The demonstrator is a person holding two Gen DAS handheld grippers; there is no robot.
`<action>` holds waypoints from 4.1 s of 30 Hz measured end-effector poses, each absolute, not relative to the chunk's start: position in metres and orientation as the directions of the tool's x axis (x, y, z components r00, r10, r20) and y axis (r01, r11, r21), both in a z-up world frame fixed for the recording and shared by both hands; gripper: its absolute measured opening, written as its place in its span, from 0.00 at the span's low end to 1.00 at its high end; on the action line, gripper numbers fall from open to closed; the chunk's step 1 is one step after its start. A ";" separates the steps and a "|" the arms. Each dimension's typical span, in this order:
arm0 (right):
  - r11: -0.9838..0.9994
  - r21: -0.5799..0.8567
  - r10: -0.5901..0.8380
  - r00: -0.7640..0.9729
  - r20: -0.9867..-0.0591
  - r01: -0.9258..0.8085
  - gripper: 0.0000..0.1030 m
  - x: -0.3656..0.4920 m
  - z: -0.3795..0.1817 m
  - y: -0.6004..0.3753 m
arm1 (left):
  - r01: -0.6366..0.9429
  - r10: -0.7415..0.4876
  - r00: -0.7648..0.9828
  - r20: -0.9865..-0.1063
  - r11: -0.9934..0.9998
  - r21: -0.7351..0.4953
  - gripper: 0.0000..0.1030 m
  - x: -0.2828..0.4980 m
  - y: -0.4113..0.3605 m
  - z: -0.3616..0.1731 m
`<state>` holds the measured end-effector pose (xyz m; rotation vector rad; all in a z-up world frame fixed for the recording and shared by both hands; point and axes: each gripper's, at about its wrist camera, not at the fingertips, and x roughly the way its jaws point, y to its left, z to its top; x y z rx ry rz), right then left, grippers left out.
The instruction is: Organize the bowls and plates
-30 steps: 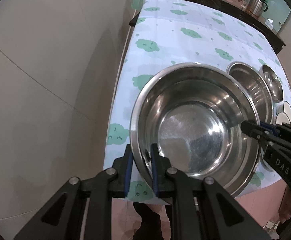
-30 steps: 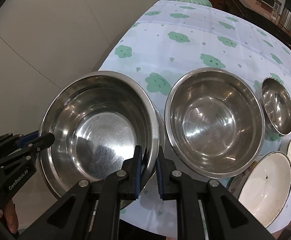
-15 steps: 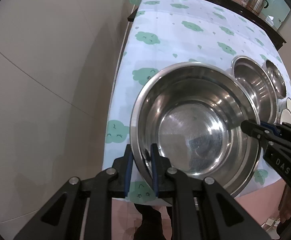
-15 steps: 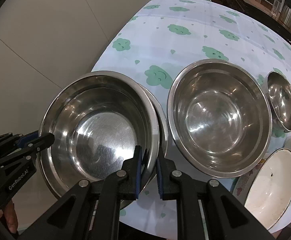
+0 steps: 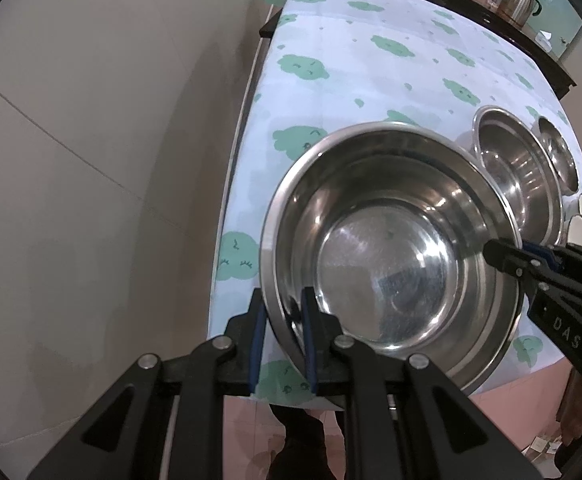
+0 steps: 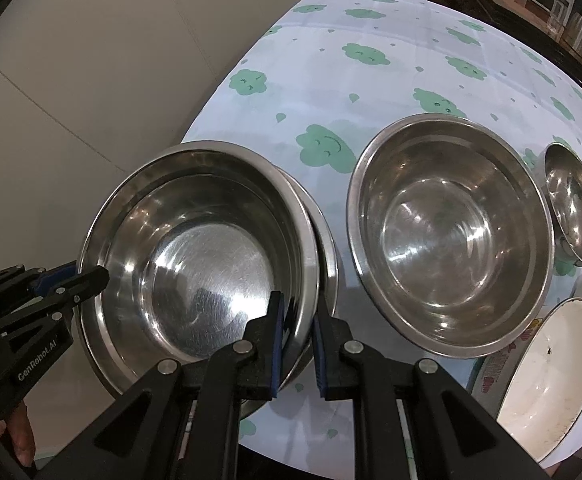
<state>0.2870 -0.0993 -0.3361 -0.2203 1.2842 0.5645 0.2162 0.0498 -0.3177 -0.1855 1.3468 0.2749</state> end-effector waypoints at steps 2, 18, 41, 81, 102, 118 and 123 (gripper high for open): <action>0.844 0.155 0.274 0.165 -0.948 -0.513 0.14 0.286 -0.339 -0.099 | -0.304 0.089 0.192 -0.977 0.952 0.027 0.14 0.216 0.050 -0.320; 0.845 0.186 0.306 0.168 -0.937 -0.502 0.18 0.287 -0.336 -0.105 | -0.285 0.099 0.262 -0.960 0.958 0.021 0.16 0.215 0.043 -0.302; 0.839 0.181 0.335 0.225 -0.915 -0.513 0.19 0.274 -0.312 -0.120 | -0.262 0.113 0.280 -0.953 0.964 0.037 0.18 0.208 0.024 -0.289; 0.888 0.119 0.277 0.311 -0.909 -0.443 0.60 0.293 -0.302 -0.144 | -0.221 0.134 0.297 -0.945 0.973 0.068 0.68 0.240 0.013 -0.282; 0.899 0.117 0.268 0.320 -0.909 -0.422 0.60 0.327 -0.298 -0.146 | -0.185 0.134 0.284 -0.949 0.979 0.083 0.73 0.282 0.013 -0.281; 0.920 0.127 0.257 0.329 -0.909 -0.371 0.60 0.356 -0.298 -0.178 | -0.134 0.139 0.279 -0.950 0.985 0.105 0.73 0.315 -0.016 -0.280; 0.924 0.130 0.256 0.329 -0.909 -0.359 0.60 0.362 -0.299 -0.187 | -0.121 0.135 0.272 -0.953 0.987 0.106 0.73 0.322 -0.024 -0.283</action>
